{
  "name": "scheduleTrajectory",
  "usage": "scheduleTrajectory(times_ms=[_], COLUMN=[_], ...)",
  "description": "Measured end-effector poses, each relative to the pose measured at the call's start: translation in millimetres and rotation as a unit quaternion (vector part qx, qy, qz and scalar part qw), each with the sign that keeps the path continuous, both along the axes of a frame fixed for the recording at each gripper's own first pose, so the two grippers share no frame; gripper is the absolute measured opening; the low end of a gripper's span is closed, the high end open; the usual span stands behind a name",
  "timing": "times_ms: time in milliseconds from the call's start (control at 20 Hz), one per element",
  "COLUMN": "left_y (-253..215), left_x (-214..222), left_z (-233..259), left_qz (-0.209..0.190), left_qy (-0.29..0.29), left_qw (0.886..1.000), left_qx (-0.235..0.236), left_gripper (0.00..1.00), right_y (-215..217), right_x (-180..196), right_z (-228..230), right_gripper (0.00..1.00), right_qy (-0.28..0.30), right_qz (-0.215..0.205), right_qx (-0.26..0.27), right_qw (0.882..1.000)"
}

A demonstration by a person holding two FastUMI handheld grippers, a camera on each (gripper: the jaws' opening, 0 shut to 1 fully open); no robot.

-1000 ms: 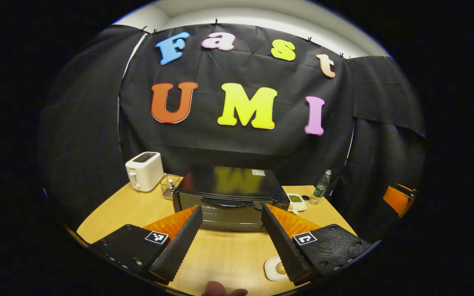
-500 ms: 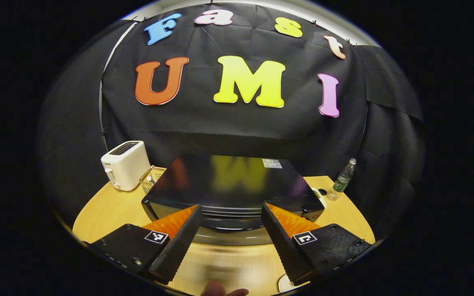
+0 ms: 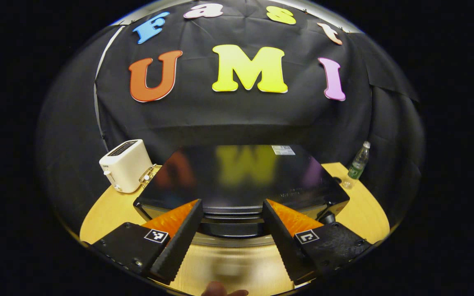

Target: Open the electric oven with the left hand, put the food in, and close the electric oven.

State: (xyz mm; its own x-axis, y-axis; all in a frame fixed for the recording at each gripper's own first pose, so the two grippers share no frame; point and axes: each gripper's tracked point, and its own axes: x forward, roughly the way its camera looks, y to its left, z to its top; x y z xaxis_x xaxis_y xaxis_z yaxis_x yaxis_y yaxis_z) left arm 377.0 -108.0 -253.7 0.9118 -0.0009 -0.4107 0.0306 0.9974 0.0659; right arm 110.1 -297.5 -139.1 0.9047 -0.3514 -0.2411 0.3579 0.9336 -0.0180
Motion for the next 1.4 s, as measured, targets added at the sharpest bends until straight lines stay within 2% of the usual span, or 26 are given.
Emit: scheduleTrajectory(times_ms=[200,350,400,450,500,550,600,900,1000,1150,1300,1400], left_y=[1,1,2,1,-1,0,-2,2,0,7,3,4], left_x=[-15,-60,-74,-86,-97,-104,-111,-140,-141,-142,-140,-139], left_z=[-11,-56,-69,-81,-90,-96,-104,-153,-151,-164,-158,-151], left_qz=[-0.003,0.001,0.004,0.006,0.005,0.002,-0.002,-0.002,-0.011,-0.002,-0.015,-0.012], left_qy=[0.033,0.107,0.119,0.132,0.141,0.144,0.150,0.212,0.204,0.210,0.193,0.178], left_qw=[0.999,0.994,0.992,0.990,0.989,0.988,0.988,0.976,0.978,0.977,0.981,0.984], left_qx=[-0.009,-0.028,-0.036,-0.045,-0.047,-0.046,-0.043,-0.048,-0.033,-0.034,-0.012,-0.014], left_gripper=[0.97,0.96,0.86,0.85,0.85,1.00,0.95,0.95,0.95,0.95,0.95,0.94], right_y=[9,13,13,13,14,16,17,24,26,31,42,47], right_x=[2,-1,-4,-6,-8,-11,-14,-28,-32,-36,-40,-41], right_z=[-2,-3,-4,-5,-8,-12,-15,-20,-20,-27,-33,-34], right_gripper=[0.99,0.99,0.99,0.99,0.99,0.99,0.99,0.99,0.99,0.99,0.99,0.99], right_qy=[-0.001,-0.003,-0.003,-0.001,0.001,0.006,0.012,0.027,0.030,0.040,0.053,0.056], right_qz=[0.003,0.003,0.002,0.001,0.001,0.001,0.001,0.002,0.002,0.006,0.018,0.028], right_qx=[0.009,0.014,0.014,0.015,0.015,0.014,0.013,0.005,-0.002,0.000,0.000,-0.002], right_qw=[1.000,1.000,1.000,1.000,1.000,1.000,1.000,1.000,1.000,0.999,0.998,0.998])
